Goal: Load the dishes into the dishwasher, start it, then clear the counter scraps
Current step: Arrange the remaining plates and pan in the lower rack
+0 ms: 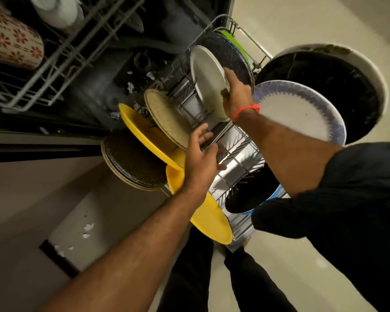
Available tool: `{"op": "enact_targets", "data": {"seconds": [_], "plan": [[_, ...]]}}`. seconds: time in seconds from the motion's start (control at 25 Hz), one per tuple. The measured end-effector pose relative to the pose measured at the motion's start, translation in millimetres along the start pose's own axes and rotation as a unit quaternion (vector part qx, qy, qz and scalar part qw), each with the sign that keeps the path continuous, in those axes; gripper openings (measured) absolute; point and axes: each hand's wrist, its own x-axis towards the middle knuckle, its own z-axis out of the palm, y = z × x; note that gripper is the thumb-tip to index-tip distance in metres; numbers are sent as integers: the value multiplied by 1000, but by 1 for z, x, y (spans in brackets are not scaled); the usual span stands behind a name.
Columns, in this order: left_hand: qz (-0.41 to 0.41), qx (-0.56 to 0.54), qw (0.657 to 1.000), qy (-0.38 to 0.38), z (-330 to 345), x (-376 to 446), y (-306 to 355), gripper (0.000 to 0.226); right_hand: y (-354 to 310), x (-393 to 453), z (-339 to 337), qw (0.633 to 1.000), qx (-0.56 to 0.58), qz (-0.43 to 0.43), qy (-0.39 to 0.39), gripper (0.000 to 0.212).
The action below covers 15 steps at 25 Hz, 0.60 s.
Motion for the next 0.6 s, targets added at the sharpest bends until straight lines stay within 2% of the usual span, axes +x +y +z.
{"op": "enact_targets", "data": {"seconds": [0.08, 0.24, 0.32, 0.4, 0.48, 0.6], "plan": [[1, -2, 1000, -1, -3, -1, -2, 47, -16, -3, -4, 999, -29, -11, 23, 66], [-12, -25, 1000, 8, -13, -3, -1, 42, -44, -20, -31, 989, -64, -18, 131, 65], [-16, -28, 999, 11, -19, -6, -3, 44, -46, -32, -36, 987, -68, -31, 144, 63], [-18, -28, 999, 16, -21, -7, -5, 45, -44, -33, -29, 988, -90, -50, 113, 64], [-16, -30, 999, 19, -20, -7, -6, 45, -38, -18, -12, 993, -102, -42, 51, 68], [-18, -36, 999, 13, -18, -4, -10, 46, -24, 8, 13, 999, -31, -19, -17, 76]]}}
